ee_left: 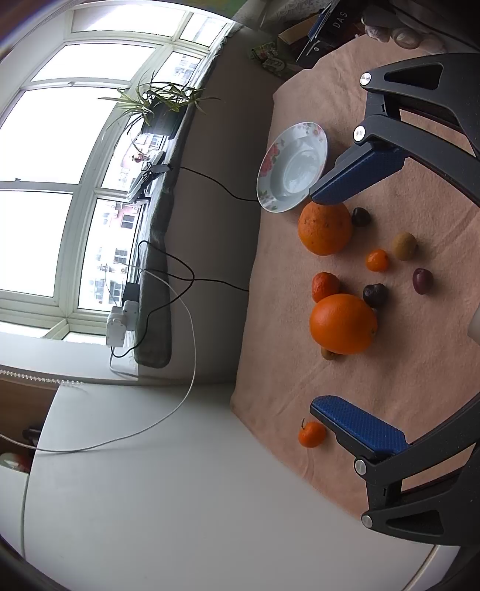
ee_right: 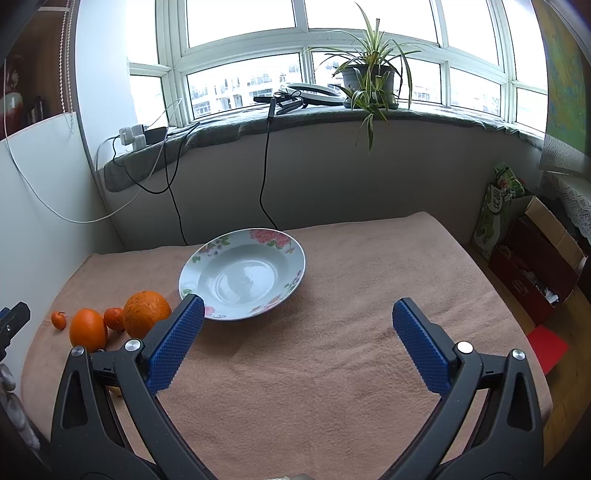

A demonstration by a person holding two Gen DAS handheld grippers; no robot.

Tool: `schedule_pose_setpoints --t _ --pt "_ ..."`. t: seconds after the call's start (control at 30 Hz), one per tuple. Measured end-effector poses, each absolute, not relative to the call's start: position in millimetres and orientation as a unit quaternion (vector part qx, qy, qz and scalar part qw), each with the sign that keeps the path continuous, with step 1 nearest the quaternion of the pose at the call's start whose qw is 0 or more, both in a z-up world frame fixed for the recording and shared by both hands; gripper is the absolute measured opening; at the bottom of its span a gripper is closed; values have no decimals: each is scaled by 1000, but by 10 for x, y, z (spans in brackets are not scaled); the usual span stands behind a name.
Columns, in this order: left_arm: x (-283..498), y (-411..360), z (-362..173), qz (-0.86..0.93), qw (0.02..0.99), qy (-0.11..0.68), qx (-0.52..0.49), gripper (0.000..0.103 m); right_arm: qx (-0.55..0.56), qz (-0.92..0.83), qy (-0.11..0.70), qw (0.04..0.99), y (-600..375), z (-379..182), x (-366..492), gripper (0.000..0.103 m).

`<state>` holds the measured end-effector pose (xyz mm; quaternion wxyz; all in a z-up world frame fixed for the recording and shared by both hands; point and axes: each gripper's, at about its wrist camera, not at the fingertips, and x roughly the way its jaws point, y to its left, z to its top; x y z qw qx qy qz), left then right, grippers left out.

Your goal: Organize fruits

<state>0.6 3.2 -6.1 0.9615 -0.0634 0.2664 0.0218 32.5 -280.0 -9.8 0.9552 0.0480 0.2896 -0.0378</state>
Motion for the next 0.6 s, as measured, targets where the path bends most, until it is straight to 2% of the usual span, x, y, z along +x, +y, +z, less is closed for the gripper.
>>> schedule_pose_setpoints --t 0.6 --pt "28 64 -71 18 960 270 -65 102 51 -38 296 953 -2804 -133 349 103"
